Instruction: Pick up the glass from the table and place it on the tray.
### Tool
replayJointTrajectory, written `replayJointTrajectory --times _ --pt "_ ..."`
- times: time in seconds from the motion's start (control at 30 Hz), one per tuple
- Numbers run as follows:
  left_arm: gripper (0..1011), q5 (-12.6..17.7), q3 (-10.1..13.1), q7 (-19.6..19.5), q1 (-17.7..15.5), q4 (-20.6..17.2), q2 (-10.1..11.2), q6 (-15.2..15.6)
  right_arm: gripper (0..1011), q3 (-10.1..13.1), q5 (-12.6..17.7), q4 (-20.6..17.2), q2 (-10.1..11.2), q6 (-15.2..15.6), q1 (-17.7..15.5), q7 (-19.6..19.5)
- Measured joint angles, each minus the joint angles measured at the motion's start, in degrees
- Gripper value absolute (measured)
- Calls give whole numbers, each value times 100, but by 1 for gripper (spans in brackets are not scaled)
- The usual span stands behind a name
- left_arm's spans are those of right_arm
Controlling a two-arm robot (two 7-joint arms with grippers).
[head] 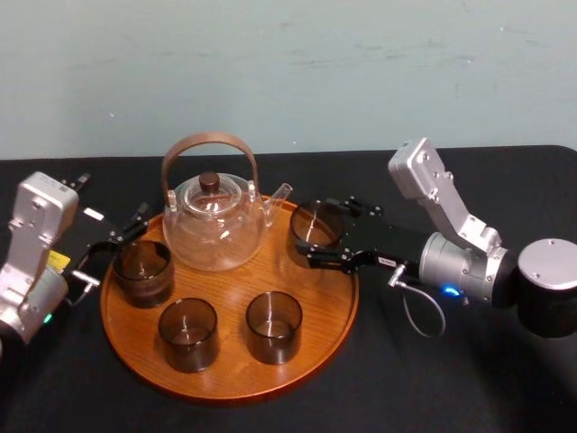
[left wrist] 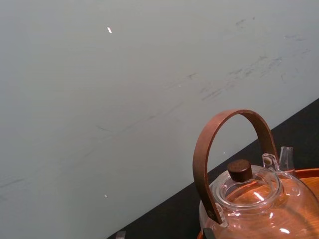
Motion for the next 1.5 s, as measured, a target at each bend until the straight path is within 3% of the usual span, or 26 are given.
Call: replayJointTrajectory --times 0.8,1.5 --pt "1001 0 0 0 0 0 0 0 900 -143 -213 583 -241 17 140 114" --pt "1001 0 0 0 0 0 0 0 900 -148 -277 662 -281 38 163 110"
